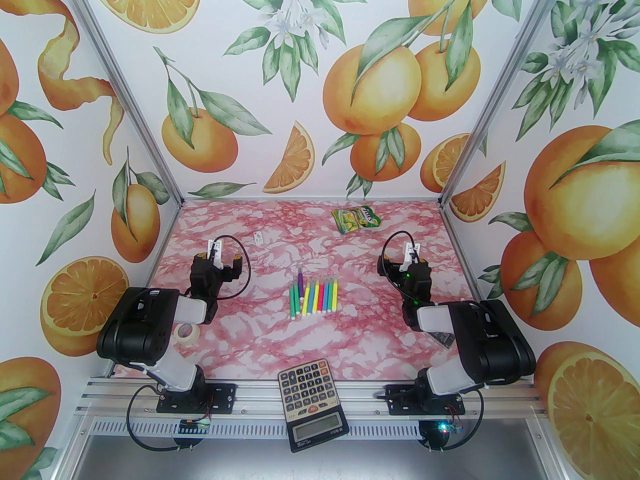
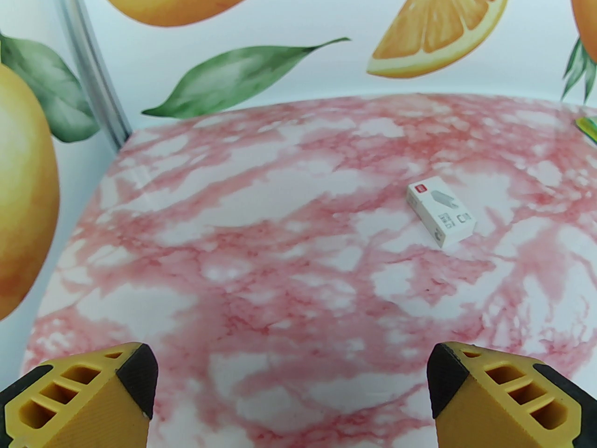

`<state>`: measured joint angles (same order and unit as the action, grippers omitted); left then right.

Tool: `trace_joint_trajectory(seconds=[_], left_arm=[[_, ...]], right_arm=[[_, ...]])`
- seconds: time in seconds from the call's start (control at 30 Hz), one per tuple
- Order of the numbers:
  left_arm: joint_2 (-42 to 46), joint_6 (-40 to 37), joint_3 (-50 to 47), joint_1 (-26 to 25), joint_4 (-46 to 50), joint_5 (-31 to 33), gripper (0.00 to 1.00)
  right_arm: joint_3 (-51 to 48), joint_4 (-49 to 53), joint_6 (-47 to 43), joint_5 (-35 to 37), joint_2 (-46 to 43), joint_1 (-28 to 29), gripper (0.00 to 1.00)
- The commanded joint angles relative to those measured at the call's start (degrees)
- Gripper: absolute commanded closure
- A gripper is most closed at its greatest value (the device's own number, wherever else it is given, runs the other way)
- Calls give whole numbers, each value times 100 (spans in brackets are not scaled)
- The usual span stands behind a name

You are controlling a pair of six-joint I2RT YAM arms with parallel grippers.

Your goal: Open the pen caps

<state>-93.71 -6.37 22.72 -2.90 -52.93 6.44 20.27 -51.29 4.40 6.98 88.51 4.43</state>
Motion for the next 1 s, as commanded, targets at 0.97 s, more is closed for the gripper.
trace_joint_trajectory(seconds=[0.97], left_arm=[[2533, 102, 1677, -1556, 5076, -78, 0]], right_arm=[[2652, 6832, 938, 518, -1565, 1517, 11]])
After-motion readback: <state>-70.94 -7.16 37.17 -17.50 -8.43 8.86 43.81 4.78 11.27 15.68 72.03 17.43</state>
